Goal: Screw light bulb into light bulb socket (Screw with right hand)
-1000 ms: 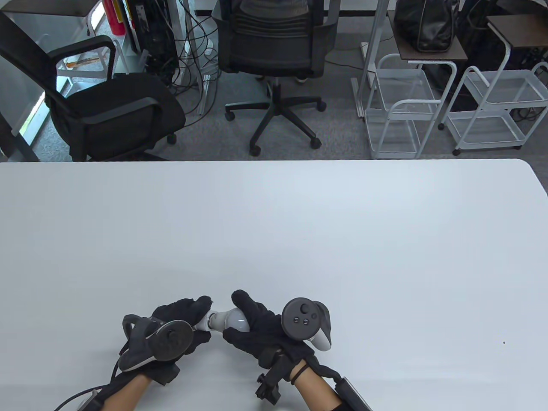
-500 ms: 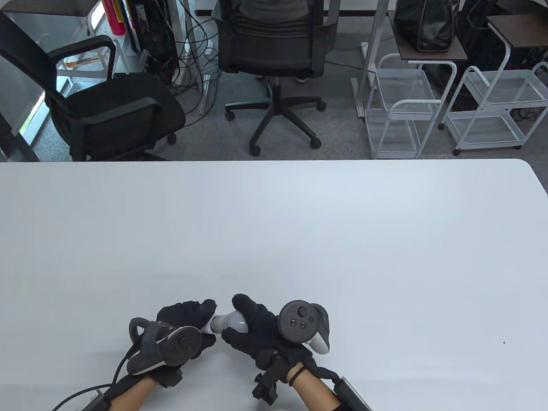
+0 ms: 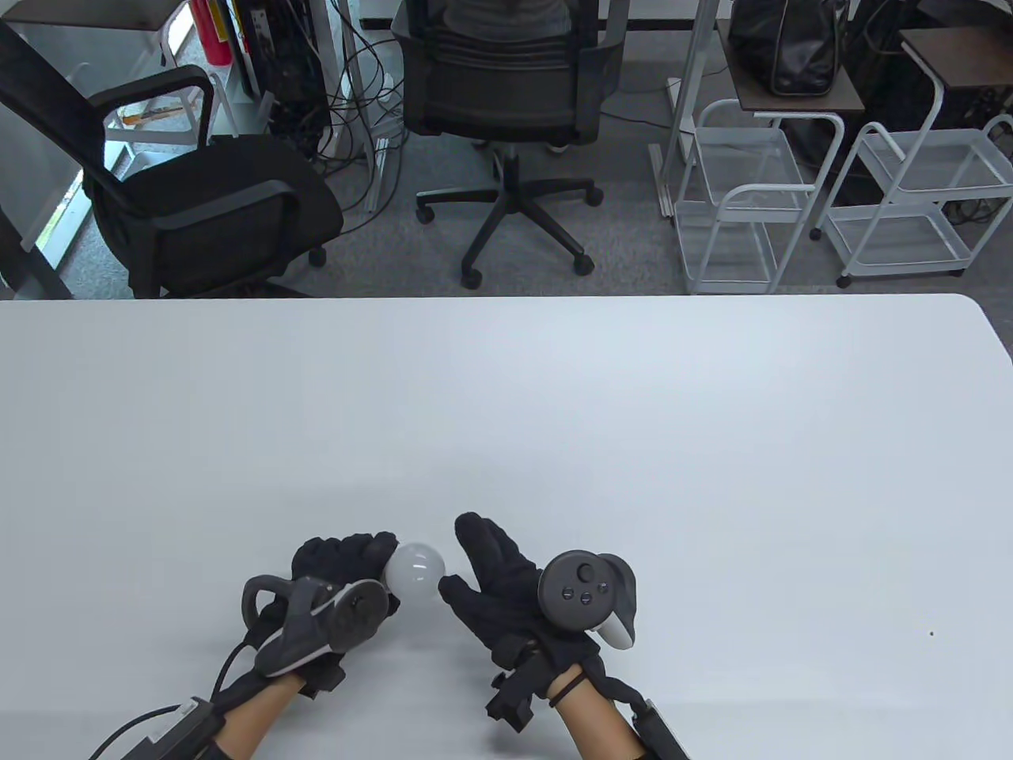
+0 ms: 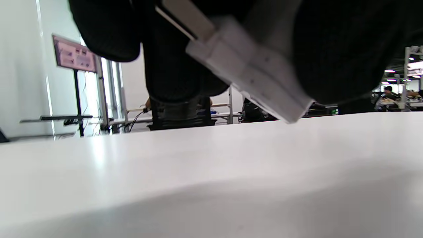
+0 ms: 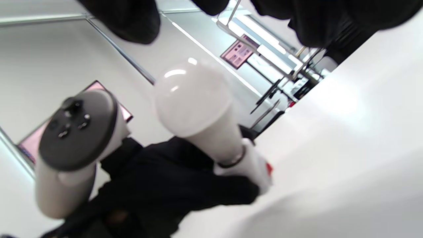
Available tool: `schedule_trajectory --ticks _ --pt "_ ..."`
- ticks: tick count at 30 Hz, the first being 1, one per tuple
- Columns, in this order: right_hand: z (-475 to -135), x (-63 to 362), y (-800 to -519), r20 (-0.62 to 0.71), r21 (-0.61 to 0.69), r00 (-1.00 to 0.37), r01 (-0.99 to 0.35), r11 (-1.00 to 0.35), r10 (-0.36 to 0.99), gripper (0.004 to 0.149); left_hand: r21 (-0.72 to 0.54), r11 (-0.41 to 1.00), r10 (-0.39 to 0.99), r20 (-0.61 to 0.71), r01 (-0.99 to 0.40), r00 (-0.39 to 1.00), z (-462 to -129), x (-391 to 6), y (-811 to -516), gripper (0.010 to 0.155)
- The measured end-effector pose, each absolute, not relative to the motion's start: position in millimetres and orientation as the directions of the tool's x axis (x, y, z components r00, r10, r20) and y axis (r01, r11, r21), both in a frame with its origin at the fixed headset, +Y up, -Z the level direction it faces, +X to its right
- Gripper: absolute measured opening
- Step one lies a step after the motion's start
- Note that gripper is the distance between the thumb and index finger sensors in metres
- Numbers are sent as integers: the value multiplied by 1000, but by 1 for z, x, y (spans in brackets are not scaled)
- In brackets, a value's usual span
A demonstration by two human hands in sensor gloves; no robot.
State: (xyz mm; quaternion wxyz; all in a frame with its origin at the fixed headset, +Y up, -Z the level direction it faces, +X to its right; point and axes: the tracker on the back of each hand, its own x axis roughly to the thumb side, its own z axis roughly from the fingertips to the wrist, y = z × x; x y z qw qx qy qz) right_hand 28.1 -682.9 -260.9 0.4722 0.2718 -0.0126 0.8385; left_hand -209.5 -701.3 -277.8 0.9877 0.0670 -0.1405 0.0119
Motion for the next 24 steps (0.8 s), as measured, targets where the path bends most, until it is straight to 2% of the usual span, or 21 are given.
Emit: schedule_trajectory --ticks 3,6,9,13,17,22,24 --pt "-266 36 -688 427 215 -429 -807 -550 796 65 -63 978 209 197 -200 958 -320 -215 -706 72" --pt "-271 39 -695 378 235 -402 -829 -507 834 65 -154 932 347 109 -329 932 -362 -209 -716 71" --pt "-275 41 -699 350 243 -415 -826 -509 840 64 -242 895 408 111 -374 906 -396 -199 -724 71" --pt "-277 48 -700 326 227 -405 -844 -487 854 64 -253 856 463 -11 -450 886 -430 -183 -738 72" --pt "-279 48 -703 308 228 -425 -836 -499 851 64 -341 802 485 -109 -492 867 -449 -179 -754 71" --pt "-278 39 -704 313 244 -414 -835 -494 855 64 -401 747 522 -141 -531 841 -456 -185 -772 70" --pt "-278 38 -705 312 249 -420 -830 -499 852 64 -394 752 523 -131 -529 842 -458 -185 -771 70"
